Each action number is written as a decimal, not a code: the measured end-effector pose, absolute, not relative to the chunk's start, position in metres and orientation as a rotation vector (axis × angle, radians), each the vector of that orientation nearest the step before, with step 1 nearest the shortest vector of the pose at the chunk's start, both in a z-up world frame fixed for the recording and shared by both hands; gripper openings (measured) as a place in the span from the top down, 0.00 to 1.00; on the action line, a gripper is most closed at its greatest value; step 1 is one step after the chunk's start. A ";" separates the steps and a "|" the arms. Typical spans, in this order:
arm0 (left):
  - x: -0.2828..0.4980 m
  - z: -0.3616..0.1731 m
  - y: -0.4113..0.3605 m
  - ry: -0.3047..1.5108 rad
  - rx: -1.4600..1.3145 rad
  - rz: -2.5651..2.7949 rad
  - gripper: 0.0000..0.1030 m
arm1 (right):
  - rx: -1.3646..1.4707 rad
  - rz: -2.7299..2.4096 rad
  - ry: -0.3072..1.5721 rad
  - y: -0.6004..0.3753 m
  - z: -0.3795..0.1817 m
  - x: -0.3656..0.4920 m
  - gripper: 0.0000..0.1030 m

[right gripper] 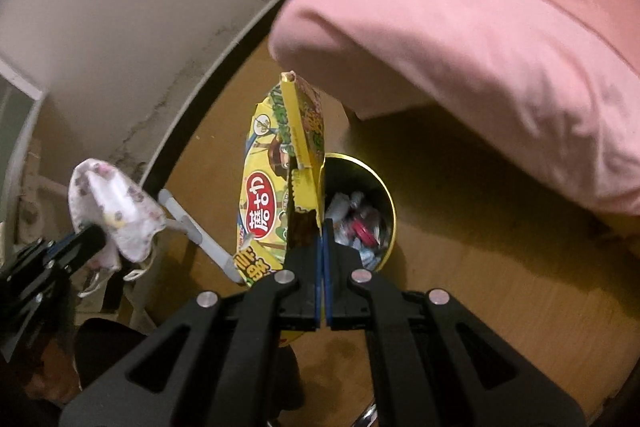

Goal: Collect trash
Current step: 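Carry the mask and snack bag over the bin and open both tools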

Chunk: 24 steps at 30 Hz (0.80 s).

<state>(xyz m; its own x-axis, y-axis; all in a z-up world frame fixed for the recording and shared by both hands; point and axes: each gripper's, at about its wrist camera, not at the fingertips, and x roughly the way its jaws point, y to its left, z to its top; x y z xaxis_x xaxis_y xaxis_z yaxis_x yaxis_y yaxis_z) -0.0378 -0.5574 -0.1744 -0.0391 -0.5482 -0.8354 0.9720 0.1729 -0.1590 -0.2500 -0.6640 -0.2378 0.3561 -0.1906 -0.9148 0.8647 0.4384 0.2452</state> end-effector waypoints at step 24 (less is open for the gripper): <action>-0.041 -0.252 -0.584 0.995 0.652 -1.322 0.97 | 0.867 -0.802 0.986 -0.675 -0.288 -0.228 0.17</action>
